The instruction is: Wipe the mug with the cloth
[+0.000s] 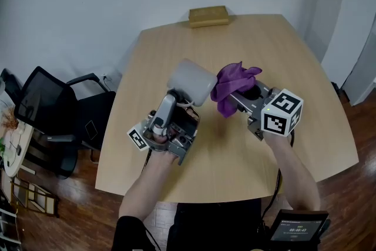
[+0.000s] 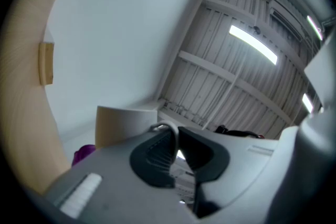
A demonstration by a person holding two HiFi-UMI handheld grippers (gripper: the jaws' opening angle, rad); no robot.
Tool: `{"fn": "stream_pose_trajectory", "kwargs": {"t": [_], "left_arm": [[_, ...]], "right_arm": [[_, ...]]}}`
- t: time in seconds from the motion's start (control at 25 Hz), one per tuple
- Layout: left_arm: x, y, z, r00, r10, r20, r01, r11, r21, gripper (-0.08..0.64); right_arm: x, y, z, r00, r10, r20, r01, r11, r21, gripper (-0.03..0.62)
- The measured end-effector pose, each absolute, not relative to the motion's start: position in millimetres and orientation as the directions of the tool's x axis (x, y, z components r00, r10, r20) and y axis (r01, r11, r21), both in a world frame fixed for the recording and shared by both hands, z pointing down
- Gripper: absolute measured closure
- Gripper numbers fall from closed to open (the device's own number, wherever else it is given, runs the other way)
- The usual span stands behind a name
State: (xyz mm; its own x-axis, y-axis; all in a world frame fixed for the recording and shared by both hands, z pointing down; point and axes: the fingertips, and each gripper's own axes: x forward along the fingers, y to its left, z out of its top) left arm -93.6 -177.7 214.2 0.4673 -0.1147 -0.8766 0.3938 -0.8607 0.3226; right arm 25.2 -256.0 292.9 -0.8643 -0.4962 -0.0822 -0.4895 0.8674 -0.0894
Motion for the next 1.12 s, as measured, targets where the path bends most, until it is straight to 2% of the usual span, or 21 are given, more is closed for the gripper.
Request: {"fn": "stream_pose_trajectory", "kwargs": {"t": [0.08,0.2,0.32,0.56,0.72,0.8,0.92,1.04,1.12], "left_arm": [[-98,-180,214,0.463,-0.123,-0.878,0.383,-0.865,0.323,0.52],[-102,-183,214,0.455,-0.139,-0.88,0.373,-0.867,0.33,0.52],[-98,-183,217,0.472,-0.135,-0.871,0.373,-0.865,0.336,0.52],[-80,-172,223,0.554,-0.08,-0.828,0.36,-0.874,0.326,0.52],[-69,-176,234,0.656,-0.062,-0.752,0.312,-0.886,0.344,0.52],[-51,-182,249,0.775,-0.041,-0.631,0.223,-0.916,0.333,0.52],[-19,-197,285,0.944,-0.007,-0.328,0.08,-0.965,0.251,0.518],[5,-208,322,0.999,0.042,-0.035,0.047,-0.985,0.168,0.518],[13,-214,343,0.99,0.078,0.115,0.063,-0.99,0.129,0.515]], "right_arm": [[25,-242,273,-0.885,-0.438,-0.158,-0.433,0.899,-0.066,0.518],[12,-200,245,-0.934,-0.251,-0.253,-0.278,0.957,0.076,0.518],[-7,-174,246,-0.964,-0.147,-0.222,-0.188,0.966,0.177,0.518],[3,-211,277,-0.953,-0.269,-0.138,-0.278,0.959,0.052,0.518],[30,-265,316,-0.873,-0.488,-0.008,-0.483,0.866,-0.128,0.518],[53,-287,326,-0.82,-0.572,0.016,-0.565,0.805,-0.181,0.518],[80,-299,320,-0.767,-0.642,-0.018,-0.628,0.756,-0.184,0.518],[89,-300,313,-0.749,-0.661,-0.031,-0.65,0.743,-0.159,0.518],[88,-300,314,-0.75,-0.661,-0.026,-0.651,0.744,-0.152,0.518]]}}
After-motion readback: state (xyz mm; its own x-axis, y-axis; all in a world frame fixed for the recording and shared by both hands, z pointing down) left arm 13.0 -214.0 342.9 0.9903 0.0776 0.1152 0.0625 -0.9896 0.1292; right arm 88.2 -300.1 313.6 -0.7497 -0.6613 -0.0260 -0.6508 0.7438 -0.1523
